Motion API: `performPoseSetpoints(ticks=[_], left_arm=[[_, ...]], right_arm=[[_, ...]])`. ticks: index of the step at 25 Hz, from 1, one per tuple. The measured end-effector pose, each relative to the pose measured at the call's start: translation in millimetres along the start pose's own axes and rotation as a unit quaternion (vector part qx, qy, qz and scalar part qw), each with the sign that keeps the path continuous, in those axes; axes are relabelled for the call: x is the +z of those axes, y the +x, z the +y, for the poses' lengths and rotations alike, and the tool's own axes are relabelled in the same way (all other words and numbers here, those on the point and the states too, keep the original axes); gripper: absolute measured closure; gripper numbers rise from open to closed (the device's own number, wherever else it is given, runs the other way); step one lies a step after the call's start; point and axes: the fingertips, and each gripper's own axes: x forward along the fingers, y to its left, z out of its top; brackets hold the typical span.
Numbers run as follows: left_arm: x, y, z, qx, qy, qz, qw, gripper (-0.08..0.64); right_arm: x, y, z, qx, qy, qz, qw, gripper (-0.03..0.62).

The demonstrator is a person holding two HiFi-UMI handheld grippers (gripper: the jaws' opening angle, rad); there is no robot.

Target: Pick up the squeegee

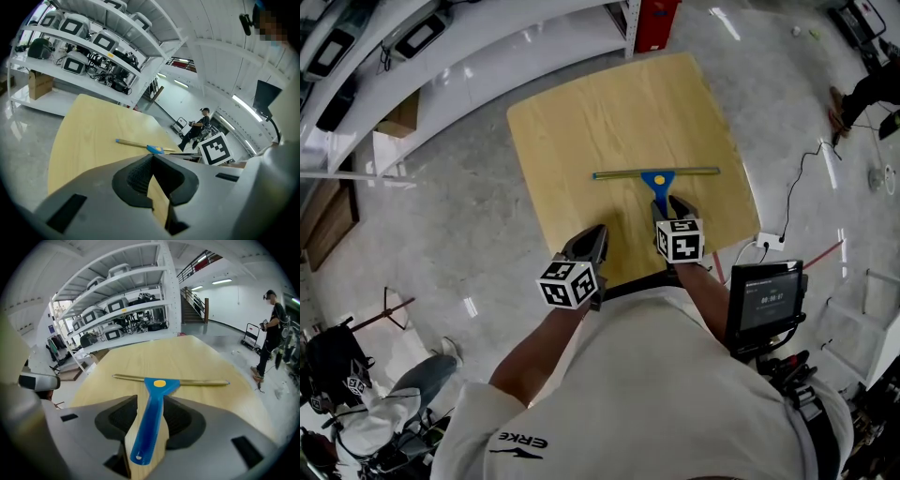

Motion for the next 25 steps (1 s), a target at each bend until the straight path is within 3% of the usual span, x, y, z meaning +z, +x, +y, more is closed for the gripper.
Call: performPoseSetpoints(ticks=[15, 25], left_arm=[[-2.0, -3.6, -6.3, 0.002, -0.01, 0.0, 0.9999, 0.555], [-2.1, -2.8, -6.0, 0.002, -0.018, -0.001, 0.9998, 0.557]], right_arm=[[-18.4, 12.4, -17.8, -0.055, -0.007, 0.047, 0.997, 0.418], [-12.1, 12.1, -25.7, -0.072, -0.015, 0.047, 0.996, 0.427]])
